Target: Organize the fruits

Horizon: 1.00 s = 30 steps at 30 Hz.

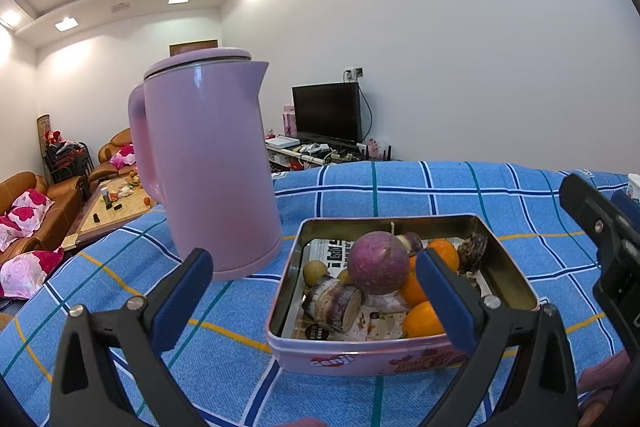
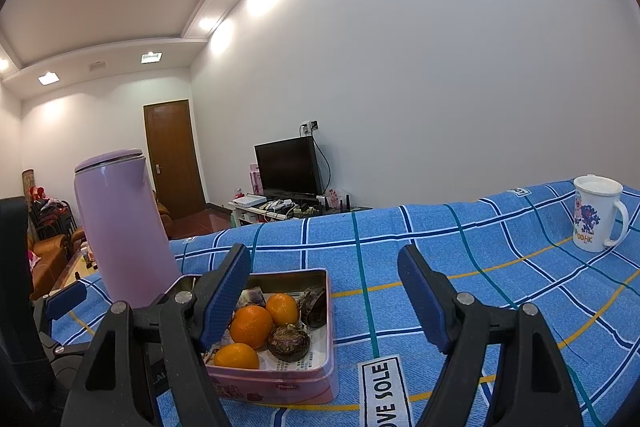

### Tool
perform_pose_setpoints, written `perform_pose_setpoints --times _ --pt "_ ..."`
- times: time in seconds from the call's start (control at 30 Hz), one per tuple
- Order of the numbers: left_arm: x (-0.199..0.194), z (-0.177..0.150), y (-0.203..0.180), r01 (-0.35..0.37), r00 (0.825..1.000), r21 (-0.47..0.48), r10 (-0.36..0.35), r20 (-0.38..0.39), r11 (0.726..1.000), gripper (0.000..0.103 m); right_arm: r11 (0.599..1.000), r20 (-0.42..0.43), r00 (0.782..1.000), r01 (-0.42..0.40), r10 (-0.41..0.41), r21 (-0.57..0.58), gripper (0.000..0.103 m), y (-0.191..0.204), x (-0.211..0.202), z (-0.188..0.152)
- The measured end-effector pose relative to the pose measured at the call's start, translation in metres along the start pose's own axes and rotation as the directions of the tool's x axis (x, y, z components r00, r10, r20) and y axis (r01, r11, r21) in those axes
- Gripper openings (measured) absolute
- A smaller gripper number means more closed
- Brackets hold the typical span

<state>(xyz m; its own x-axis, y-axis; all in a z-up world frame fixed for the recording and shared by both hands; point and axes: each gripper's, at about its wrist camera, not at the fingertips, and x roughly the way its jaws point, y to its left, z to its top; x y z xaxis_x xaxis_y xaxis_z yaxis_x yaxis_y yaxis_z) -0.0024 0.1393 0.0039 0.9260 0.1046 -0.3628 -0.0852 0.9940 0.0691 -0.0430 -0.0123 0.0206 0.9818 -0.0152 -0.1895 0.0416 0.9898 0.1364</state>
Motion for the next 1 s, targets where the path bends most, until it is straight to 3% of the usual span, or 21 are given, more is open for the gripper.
perform_pose_setpoints --times 1.0 --pt "0.0028 0.0 0.0058 0.006 1.0 -0.013 -0.006 -0.014 1.0 0.103 1.0 -0.006 1.0 -0.001 0.001 -0.005 0.077 0.0016 0.0052 -0.0007"
